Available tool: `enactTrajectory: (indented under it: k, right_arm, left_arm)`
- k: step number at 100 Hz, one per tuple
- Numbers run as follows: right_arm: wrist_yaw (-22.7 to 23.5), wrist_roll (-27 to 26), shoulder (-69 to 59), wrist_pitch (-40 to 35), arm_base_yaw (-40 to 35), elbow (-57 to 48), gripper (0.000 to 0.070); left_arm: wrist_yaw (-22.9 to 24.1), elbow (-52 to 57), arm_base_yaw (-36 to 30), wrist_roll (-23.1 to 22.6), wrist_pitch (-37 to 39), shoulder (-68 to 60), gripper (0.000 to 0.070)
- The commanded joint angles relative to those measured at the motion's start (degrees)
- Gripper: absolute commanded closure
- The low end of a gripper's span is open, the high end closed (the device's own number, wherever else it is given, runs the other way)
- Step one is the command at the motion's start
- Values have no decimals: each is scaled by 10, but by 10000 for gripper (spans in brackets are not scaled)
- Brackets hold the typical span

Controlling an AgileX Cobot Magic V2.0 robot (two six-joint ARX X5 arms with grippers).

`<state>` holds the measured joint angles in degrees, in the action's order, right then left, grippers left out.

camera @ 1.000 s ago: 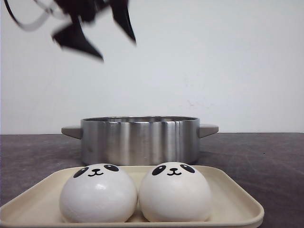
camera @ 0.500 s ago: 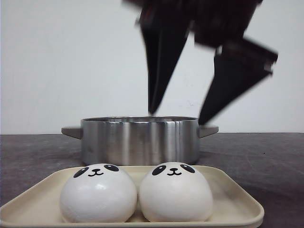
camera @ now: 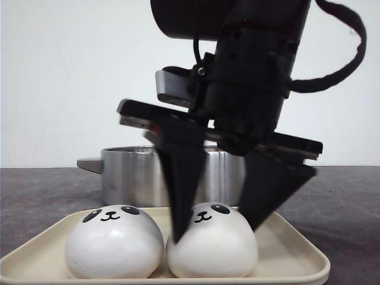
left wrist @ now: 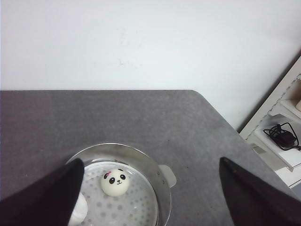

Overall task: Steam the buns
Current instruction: 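Lower the right gripper onto the bun nearest it and grasp it, then lift the bun with the right gripper and release it into the pot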

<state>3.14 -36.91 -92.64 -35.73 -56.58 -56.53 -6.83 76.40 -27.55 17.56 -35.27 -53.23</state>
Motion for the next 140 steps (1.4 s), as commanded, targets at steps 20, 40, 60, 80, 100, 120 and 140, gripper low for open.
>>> enactTrajectory:
  k: [20,40,60,80,100,120,140]
  right_arm:
    - [-31,17,39,-5,-7,-63,688]
    - [-116,93,85,-7,-1,-208,690]
    - [-208,188,79,36,30,-292,691]
    - [-169,194,39,27,104,-292,691]
    - [-92,194,-41,9,159,-292,691]
    - [-69,191,-119,-34,181,-292,690]
    - [-61,189,-162,-61,187,-292,378]
  left_arm:
    - [0,11,-7,-5,4,-3,145]
    - [10,11,-7,-7,5,-3,145]
    - [11,11,-7,-17,5,-4,145]
    - [13,11,-7,-19,5,-6,145]
    - [13,11,-7,-19,4,-12,145]
    - [13,11,-7,-18,-1,-18,145]
    - [13,11,-7,-17,-25,-22,145]
